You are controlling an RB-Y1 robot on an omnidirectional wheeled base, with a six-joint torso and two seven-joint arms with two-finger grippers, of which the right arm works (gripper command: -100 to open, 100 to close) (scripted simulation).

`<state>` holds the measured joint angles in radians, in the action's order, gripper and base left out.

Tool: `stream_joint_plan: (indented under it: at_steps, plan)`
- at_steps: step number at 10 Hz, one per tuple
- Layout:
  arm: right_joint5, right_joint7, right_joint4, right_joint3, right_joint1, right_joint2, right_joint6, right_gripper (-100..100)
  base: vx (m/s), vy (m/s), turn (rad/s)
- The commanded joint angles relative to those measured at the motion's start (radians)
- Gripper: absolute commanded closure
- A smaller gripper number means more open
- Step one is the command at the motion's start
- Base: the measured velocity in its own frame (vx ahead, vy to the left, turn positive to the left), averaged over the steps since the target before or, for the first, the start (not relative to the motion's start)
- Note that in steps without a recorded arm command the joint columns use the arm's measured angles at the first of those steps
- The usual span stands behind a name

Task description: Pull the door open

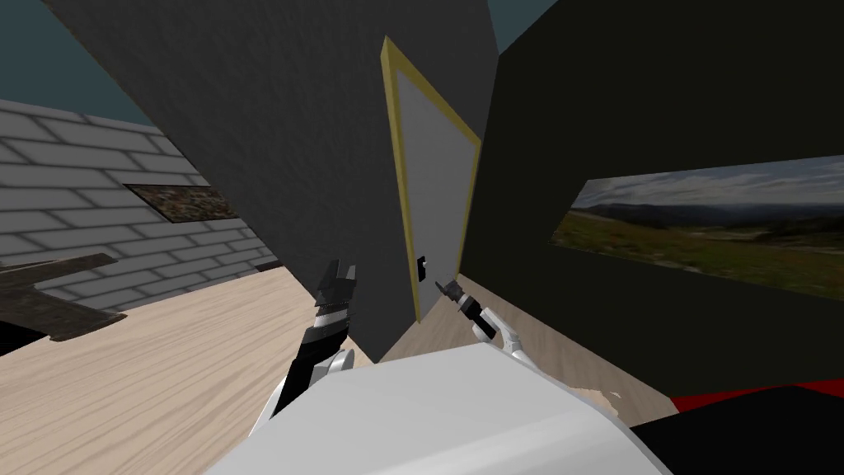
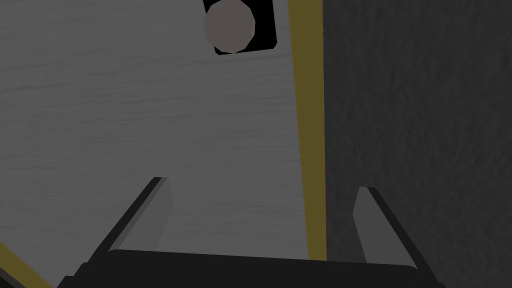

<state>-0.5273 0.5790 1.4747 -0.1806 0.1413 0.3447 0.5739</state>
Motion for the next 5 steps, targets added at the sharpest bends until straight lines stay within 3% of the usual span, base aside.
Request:
stream_joint_plan:
  at_steps: [1,5]
  plan:
    - [-0.023,0.033,-0.034,-0.007,-0.014,0.012,0.004,-100,0.142,-0.042,0.11]
    - [-0.064,0.091,-0.105,-0.018,-0.044,0.036,0.015,-100,0.138,-0.019,0.077]
